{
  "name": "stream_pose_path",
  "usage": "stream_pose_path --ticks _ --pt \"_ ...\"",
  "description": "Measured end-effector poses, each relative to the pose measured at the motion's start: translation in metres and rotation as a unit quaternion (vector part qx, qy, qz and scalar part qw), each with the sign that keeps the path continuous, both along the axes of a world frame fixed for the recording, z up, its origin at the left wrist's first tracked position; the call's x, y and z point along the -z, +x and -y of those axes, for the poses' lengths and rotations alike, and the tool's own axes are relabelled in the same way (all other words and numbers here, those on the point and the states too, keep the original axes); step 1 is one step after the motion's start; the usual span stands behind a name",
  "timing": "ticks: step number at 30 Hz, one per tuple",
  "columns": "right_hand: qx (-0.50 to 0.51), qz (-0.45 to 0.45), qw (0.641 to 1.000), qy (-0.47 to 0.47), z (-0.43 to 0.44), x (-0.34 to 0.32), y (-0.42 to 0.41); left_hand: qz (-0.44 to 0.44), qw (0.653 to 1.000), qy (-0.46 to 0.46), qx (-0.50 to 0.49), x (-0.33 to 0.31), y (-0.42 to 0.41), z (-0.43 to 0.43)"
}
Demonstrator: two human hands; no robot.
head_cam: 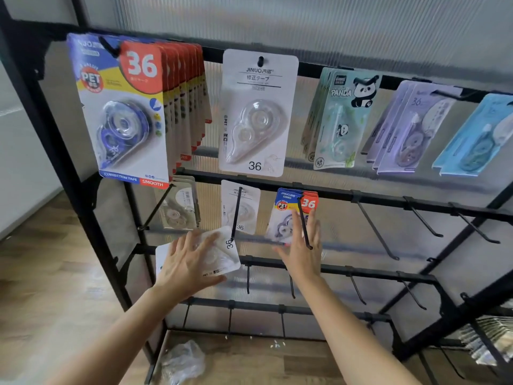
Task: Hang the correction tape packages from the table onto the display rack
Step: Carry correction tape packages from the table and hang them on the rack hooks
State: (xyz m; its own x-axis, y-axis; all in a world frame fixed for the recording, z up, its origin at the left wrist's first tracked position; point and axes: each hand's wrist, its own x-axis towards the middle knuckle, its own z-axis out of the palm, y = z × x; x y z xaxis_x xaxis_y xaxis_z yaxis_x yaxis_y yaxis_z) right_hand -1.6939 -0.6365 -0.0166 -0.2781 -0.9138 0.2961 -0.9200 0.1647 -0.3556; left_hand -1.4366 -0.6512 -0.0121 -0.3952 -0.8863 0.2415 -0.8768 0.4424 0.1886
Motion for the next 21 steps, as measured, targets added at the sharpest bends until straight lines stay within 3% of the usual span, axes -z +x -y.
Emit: stream_pose_path --ticks 4,7,11,15,21 --pt "-0.012 0.018 1.0 0.008 -0.033 0.0 0.008 -0.021 0.999 -0.008 0.031 0.003 0.008 -0.011" --pt "-0.083 0.051 0.995 0.032 -0.065 0.002 0.021 -0.029 0.997 0.006 0.064 0.006 0.014 -0.024" --pt "-0.158 0.193 0.961 0.122 -0.089 -0.006 0.049 -0.022 0.988 -0.061 0.139 0.006 0.015 -0.044" --pt "-0.16 0.302 0.927 0.152 -0.085 -0.02 0.075 -0.018 0.979 -0.067 0.19 0.005 0.015 -0.062" --pt "-0.156 0.341 0.906 0.198 -0.081 -0.03 0.087 0.019 0.979 -0.05 0.198 0.004 0.022 -0.072"
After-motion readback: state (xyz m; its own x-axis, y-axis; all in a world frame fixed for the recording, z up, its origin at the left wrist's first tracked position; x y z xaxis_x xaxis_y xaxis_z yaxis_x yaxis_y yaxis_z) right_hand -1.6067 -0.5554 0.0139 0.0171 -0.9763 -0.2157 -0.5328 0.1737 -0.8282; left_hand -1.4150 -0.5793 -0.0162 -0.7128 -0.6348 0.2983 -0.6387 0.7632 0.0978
